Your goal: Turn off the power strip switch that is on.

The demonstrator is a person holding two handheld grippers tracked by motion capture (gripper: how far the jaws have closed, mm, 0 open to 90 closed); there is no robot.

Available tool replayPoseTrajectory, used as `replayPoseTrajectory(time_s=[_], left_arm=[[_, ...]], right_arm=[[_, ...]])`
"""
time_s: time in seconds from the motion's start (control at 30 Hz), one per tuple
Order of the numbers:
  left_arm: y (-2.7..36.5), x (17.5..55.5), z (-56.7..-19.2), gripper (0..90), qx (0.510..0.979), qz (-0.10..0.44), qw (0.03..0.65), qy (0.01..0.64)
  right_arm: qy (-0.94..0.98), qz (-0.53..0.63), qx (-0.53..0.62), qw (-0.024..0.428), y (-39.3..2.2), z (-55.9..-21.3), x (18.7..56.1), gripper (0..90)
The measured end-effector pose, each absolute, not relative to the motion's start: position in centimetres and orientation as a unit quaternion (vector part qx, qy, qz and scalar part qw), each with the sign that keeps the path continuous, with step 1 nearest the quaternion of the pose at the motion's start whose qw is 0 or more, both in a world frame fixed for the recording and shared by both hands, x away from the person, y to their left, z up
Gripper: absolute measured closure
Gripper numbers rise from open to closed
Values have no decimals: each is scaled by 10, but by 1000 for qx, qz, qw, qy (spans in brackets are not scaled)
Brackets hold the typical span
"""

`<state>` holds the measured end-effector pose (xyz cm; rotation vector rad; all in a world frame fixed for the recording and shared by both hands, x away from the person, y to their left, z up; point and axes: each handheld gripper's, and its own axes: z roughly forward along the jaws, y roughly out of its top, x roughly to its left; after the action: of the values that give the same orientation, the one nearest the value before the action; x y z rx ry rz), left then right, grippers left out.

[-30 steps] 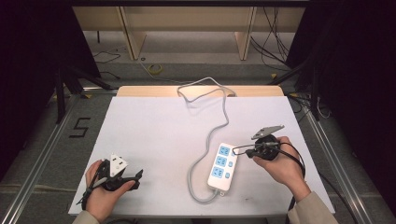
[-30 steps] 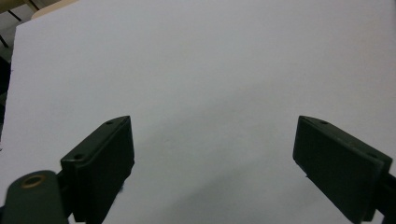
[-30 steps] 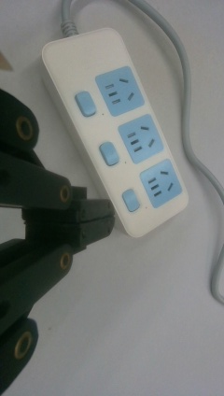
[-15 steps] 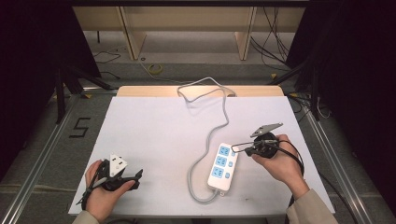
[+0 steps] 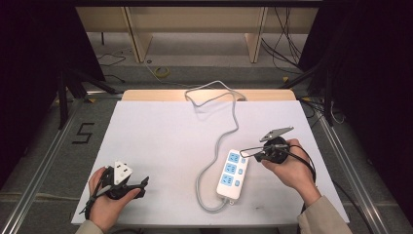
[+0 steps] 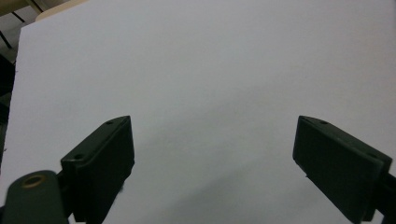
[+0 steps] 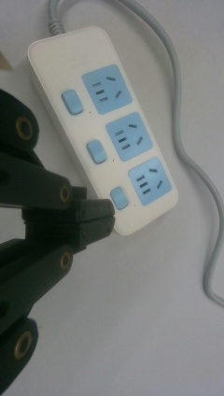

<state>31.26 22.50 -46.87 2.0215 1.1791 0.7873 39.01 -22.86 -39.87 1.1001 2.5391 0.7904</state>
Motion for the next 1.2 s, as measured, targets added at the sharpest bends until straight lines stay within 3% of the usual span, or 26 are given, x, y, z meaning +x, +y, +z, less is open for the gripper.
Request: replayPoseTrajectory(time_s=[1.2], left_arm=[[224,313,-469,118,774,302,329,449]], right_arm=[[880,268,371,130,-213,-391,399,900]])
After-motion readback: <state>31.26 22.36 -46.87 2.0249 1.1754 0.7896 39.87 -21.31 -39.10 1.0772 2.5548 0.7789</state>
